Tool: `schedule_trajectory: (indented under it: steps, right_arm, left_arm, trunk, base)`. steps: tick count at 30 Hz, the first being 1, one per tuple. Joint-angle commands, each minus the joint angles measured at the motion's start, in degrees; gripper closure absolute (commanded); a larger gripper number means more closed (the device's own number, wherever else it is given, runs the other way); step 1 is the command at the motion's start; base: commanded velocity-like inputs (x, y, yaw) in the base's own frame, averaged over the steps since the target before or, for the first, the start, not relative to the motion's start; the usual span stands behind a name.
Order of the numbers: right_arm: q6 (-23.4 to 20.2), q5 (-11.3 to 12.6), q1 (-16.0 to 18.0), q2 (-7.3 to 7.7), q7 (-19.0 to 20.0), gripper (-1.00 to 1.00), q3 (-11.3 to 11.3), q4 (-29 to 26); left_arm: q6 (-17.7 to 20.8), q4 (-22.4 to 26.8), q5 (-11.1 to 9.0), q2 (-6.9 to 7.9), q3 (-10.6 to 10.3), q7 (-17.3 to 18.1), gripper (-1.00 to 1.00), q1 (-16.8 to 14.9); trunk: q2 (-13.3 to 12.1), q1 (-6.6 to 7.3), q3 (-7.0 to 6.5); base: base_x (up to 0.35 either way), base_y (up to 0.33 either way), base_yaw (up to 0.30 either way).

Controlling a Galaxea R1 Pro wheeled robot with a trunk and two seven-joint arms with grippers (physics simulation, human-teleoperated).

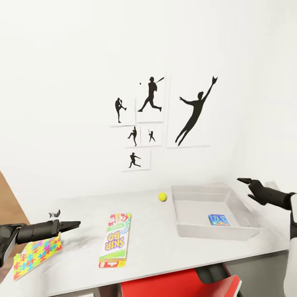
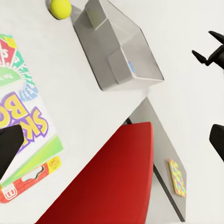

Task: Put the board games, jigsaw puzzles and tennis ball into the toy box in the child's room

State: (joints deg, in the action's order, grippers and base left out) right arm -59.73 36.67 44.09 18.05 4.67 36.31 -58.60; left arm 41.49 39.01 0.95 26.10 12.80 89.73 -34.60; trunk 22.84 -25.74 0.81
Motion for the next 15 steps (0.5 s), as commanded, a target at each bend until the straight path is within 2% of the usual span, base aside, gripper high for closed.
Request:
schedule_trajectory:
  steps: [1, 4, 6, 7, 9, 11, 13, 15]
  right_arm:
    - [-0.27, -0.24, -0.72, -0.15, 2.79, -1.00, -0.47, -1.80]
    - [-0.27, 0.37, -2.37, -0.29, 8.02, -1.00, -2.44, -4.33]
    - [-0.27, 0.66, -4.40, -0.34, 15.21, -1.00, -5.43, -6.66]
    - [-0.27, 0.70, -4.97, -0.37, 17.19, -1.00, -6.14, -7.32]
    - [-0.27, 0.75, -7.54, -0.52, 24.62, -1.00, -8.11, -9.97]
    - [-0.27, 0.76, -10.22, -0.61, 29.21, -1.00, -8.82, -11.76]
    - [-0.27, 0.77, -12.21, -0.70, 31.79, -1.00, -9.10, -12.94]
    - [-0.27, 0.77, -16.17, -1.05, 36.48, -1.00, -9.39, -15.57]
  left_arm:
    - [0.61, 0.01, 0.11, 0.00, 0.04, 0.27, -1.00, -0.02]
    - [0.61, 0.01, 0.11, 0.02, 0.04, 0.27, -1.00, -0.02]
    - [0.61, 0.01, 0.11, 0.09, 0.05, 0.27, -1.00, -0.02]
    - [0.61, 0.01, 0.11, 0.11, 0.05, 0.27, -1.00, -0.02]
    - [0.61, 0.01, 0.11, 0.15, 0.09, 0.27, -1.00, -0.02]
    - [0.61, 0.01, 0.11, 0.16, 0.09, 0.27, -1.00, -0.02]
    - [0.61, 0.01, 0.11, 0.17, 0.08, 0.27, -1.00, -0.02]
    - [0.61, 0.01, 0.11, 0.20, 0.09, 0.27, -1.00, -0.02]
  trunk:
    - [0.08, -0.04, 0.00]
    - [0.08, -0.04, -0.26]
    - [0.08, -0.04, -0.44]
    - [0.08, -0.04, -0.52]
    - [0.08, -0.04, -0.70]
    - [0.08, -0.04, -0.87]
    - [0.08, -0.04, -1.05]
    - [0.08, -0.04, -1.22]
  base:
    - [0.000, 0.000, -0.101]
    - [0.000, 0.000, -0.101]
    - [0.000, 0.000, -0.096]
    - [-0.005, 0.000, -0.092]
    - [-0.036, 0.000, -0.087]
    - [-0.049, 0.000, -0.080]
    - [-0.034, 0.000, -0.059]
    - [-0.016, 0.000, -0.028]
